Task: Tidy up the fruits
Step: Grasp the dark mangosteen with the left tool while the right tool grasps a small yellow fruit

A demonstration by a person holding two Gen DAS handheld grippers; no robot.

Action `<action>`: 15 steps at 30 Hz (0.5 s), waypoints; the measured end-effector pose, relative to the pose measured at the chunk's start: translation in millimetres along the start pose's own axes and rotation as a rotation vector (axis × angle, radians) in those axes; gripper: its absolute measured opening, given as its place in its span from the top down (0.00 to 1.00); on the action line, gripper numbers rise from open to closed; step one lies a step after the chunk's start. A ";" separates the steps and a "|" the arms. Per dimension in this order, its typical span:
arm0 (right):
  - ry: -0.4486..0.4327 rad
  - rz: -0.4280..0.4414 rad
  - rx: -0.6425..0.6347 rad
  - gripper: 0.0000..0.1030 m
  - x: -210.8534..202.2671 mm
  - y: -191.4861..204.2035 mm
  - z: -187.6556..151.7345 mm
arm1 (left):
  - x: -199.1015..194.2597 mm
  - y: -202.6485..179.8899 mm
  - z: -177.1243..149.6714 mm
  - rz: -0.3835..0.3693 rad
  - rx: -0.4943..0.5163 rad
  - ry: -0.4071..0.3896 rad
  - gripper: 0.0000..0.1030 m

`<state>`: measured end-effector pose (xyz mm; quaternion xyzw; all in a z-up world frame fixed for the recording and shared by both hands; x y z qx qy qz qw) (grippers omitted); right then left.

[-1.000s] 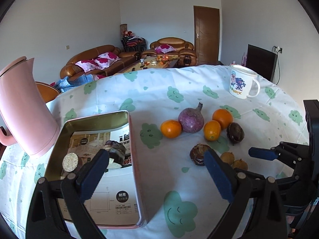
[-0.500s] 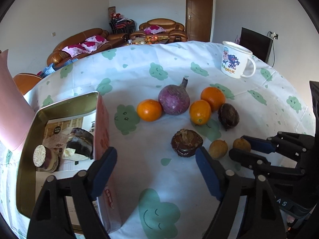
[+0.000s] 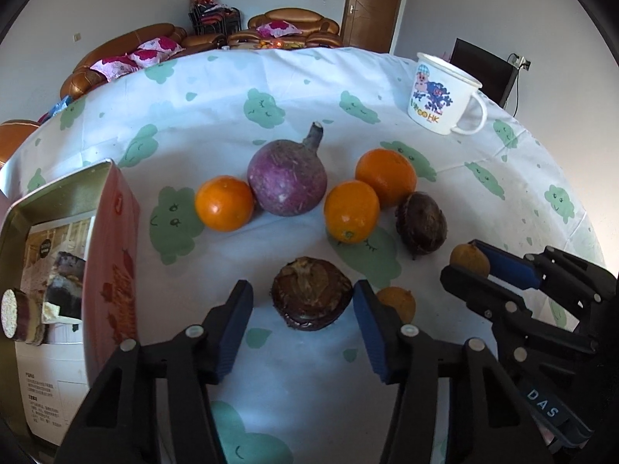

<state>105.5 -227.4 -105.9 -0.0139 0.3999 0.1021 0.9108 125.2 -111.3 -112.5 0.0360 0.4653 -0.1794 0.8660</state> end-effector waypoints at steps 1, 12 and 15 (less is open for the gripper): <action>0.001 0.003 -0.002 0.73 0.4 0.5 -0.1 | 0.1 -0.2 0.8 0.003 0.001 -0.008 0.47; 0.016 0.008 -0.001 0.73 3.5 0.9 -1.3 | 3.2 -4.0 3.2 -0.010 0.017 -0.027 0.48; 0.010 0.003 -0.002 0.73 2.4 1.1 -1.1 | 0.7 -1.9 1.0 -0.013 0.017 -0.030 0.51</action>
Point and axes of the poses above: each gripper's, at about its wrist camera, not at the fingertips, and x roughly the way its jaws point, y to its left, z to its top, the point moved 5 cm from there along x, roughly the way its jaws point, and after that the axes turned 1 degree about y, right-handed, at the moved point
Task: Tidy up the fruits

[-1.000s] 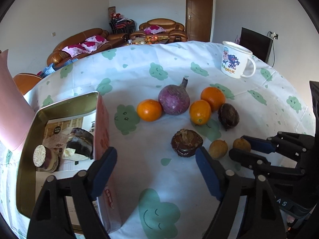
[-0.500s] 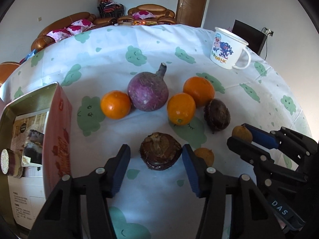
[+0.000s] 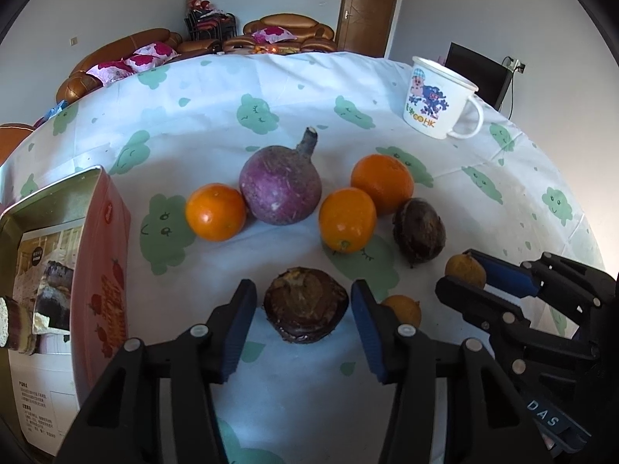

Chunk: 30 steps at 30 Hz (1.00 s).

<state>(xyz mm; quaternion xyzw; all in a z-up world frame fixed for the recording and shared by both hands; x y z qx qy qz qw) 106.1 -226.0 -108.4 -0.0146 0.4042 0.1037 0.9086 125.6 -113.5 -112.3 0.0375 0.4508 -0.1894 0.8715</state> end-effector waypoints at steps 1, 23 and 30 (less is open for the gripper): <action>-0.003 -0.002 0.001 0.73 -0.8 -0.2 -0.2 | -1.5 1.7 -1.6 -0.001 0.000 -0.005 0.51; -0.046 0.012 0.013 0.73 -9.5 -2.3 0.9 | -13.7 3.4 -2.9 -0.013 0.001 -0.069 0.59; -0.074 0.023 0.008 0.73 -14.8 -1.0 1.8 | -23.9 -1.0 -4.3 0.018 0.018 -0.123 0.59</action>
Point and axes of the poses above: each gripper's, at about its wrist camera, not at the fingertips, and x roughly the way its jaws point, y to its left, z to its top, the point moved 5 cm from there along x, roughly the way its jaws point, and after that the axes turned 1 degree about y, right-handed, at the moved point
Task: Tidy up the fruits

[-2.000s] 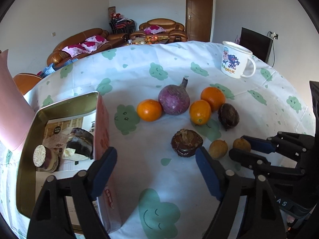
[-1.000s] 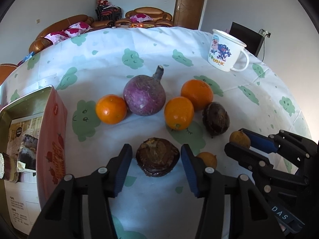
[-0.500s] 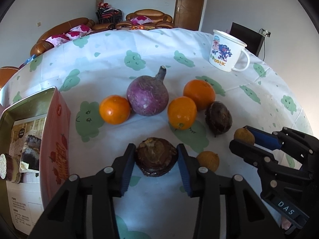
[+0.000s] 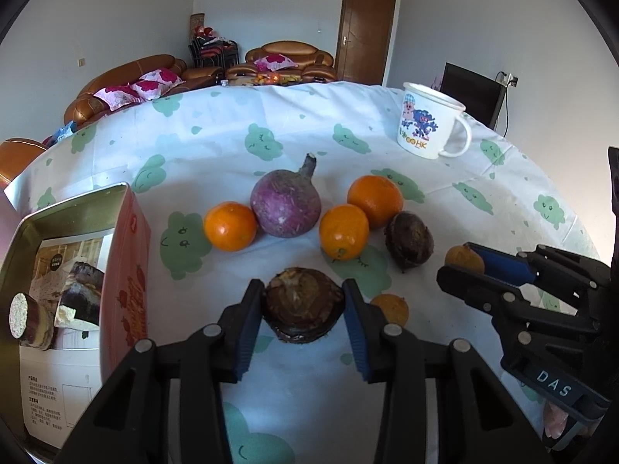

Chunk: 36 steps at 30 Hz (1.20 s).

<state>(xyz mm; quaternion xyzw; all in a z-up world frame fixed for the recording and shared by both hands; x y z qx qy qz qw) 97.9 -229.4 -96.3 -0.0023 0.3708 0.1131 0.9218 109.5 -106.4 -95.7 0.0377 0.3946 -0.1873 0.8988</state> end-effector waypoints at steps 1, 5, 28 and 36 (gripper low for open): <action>-0.005 0.001 -0.001 0.73 -0.9 0.5 0.0 | -1.8 0.2 0.1 0.004 -0.001 -0.009 0.59; -0.022 0.002 -0.006 0.73 -4.4 0.9 0.3 | -8.6 2.1 0.9 0.025 -0.005 -0.043 0.59; -0.115 0.018 -0.016 0.73 -21.3 2.4 2.9 | -29.0 0.9 1.7 0.079 0.004 -0.144 0.59; -0.147 0.016 -0.019 0.73 -27.6 2.4 2.9 | -36.5 -3.3 -0.2 0.102 0.018 -0.174 0.59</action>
Point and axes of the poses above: each gripper's, at about its wrist camera, not at the fingertips, and x roughly the way its jaws point, y to its left, z to its top, the point moved 5 cm from there along x, roughly the way its jaws point, and after that the axes turned 1 degree about y, right-handed, at the moved point
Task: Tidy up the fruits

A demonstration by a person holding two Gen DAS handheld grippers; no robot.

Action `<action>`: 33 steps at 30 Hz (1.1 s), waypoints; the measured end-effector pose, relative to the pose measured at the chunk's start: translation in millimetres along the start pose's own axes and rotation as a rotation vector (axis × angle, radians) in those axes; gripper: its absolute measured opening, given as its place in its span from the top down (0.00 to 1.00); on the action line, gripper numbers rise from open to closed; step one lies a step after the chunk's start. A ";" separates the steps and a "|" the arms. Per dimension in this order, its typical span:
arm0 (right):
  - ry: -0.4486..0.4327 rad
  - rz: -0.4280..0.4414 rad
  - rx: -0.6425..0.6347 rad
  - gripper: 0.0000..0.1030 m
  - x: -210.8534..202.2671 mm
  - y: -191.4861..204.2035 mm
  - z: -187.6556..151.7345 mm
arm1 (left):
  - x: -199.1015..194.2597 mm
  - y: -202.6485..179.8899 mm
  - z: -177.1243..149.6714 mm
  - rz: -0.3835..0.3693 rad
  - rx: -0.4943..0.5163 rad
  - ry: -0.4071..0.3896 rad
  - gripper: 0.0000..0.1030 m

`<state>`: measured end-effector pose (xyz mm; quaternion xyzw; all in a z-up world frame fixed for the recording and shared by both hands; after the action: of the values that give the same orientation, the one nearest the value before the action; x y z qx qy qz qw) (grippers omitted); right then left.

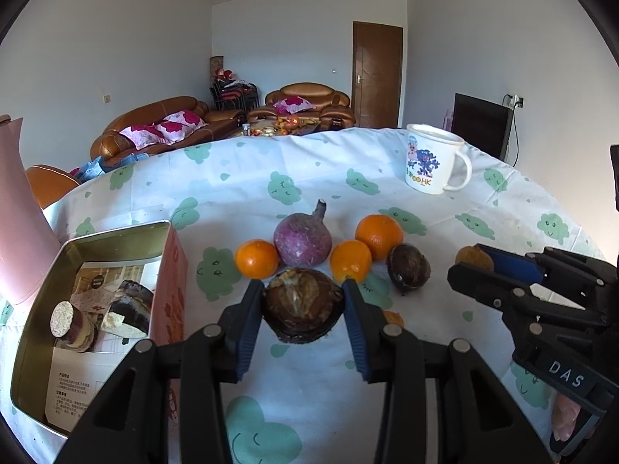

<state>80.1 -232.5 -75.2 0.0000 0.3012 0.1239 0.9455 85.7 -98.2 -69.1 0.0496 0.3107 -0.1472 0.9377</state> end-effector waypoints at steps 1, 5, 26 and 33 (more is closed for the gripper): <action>-0.003 0.000 -0.001 0.73 -0.8 0.3 0.0 | -1.2 -0.5 -0.1 0.002 0.002 -0.004 0.59; -0.019 -0.006 -0.006 0.73 -3.9 1.6 0.8 | -5.9 -0.7 -0.7 0.008 0.002 -0.018 0.59; -0.084 -0.025 -0.028 0.73 -16.4 4.9 2.1 | -24.2 3.0 -2.4 0.017 -0.021 -0.087 0.59; -0.107 -0.026 -0.028 0.73 -21.0 4.1 2.9 | -26.6 4.3 -2.0 0.016 -0.023 -0.098 0.59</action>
<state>64.2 -233.2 -60.5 -0.0104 0.2487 0.1158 0.9616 65.5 -87.2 -54.8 0.0337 0.2658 -0.1386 0.9534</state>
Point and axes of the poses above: each gripper's, at about its wrist camera, not at the fingertips, and x roughly the way its jaws point, y to its left, z to its top, the point moved 5 cm from there along x, roughly the way its jaws point, and after that the axes turned 1 degree about y, right-handed, at the moved point
